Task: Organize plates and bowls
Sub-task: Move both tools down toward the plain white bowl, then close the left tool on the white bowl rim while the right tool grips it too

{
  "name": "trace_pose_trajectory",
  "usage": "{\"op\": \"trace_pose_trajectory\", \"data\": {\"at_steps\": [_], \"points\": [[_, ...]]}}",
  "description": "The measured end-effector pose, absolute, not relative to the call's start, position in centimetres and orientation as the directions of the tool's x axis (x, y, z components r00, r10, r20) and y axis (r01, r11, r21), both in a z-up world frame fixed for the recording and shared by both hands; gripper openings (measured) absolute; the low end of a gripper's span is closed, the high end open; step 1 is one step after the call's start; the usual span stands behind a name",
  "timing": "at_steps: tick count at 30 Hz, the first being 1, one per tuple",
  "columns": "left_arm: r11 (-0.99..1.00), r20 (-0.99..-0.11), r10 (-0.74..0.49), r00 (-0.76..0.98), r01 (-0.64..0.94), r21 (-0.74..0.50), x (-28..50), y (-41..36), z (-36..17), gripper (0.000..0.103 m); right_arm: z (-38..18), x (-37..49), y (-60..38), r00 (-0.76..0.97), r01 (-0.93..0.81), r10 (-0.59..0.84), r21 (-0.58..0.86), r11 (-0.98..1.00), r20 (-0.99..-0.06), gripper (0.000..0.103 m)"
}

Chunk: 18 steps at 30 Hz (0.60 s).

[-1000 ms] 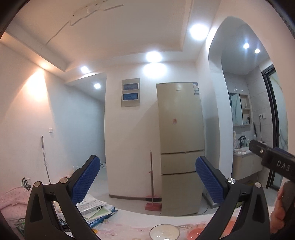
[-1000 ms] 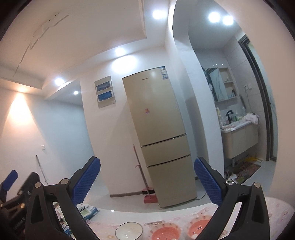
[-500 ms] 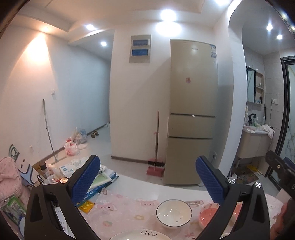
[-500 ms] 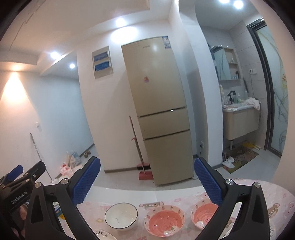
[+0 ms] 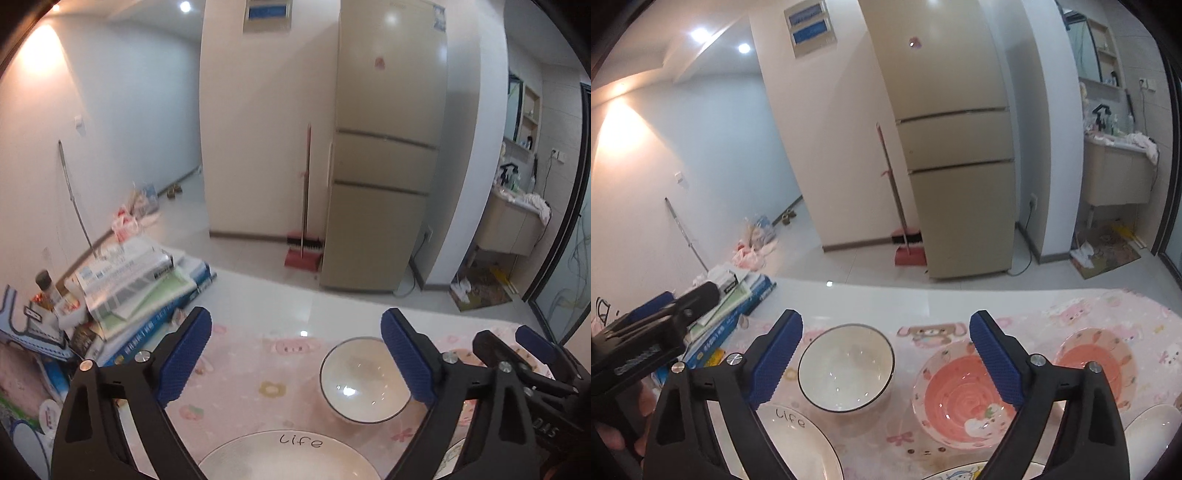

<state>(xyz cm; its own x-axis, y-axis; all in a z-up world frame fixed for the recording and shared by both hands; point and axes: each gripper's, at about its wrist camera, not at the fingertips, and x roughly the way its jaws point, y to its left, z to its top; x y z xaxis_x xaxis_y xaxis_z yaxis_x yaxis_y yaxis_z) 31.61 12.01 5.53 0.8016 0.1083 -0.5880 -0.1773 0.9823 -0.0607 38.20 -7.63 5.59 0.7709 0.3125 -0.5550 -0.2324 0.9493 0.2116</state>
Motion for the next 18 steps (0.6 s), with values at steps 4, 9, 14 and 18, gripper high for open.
{"op": "trace_pose_trajectory", "data": {"at_steps": [4,9,14,18], "points": [[0.977,-0.667,0.068,0.742,-0.186,-0.108,33.5,13.3,2.6,0.083,3.0,39.3,-6.4,0.727,-0.241,0.312,0.197,0.950,-0.612,0.084],[0.973,-0.732,0.043,0.680,-0.194,-0.123,35.3,13.7,-0.2,0.079,0.4,40.3,-4.9,0.668,-0.269,0.319,0.182,0.946,-0.672,0.071],[0.972,-0.784,0.018,0.621,-0.194,-0.131,36.4,13.8,-2.4,0.069,-1.6,41.5,-4.2,0.616,-0.272,0.322,0.189,0.943,-0.718,0.056],[0.971,-0.806,-0.014,0.592,-0.185,-0.153,36.8,13.8,-3.5,0.055,-2.9,42.5,-4.5,0.563,-0.286,0.350,0.221,0.932,-0.749,0.048]]}}
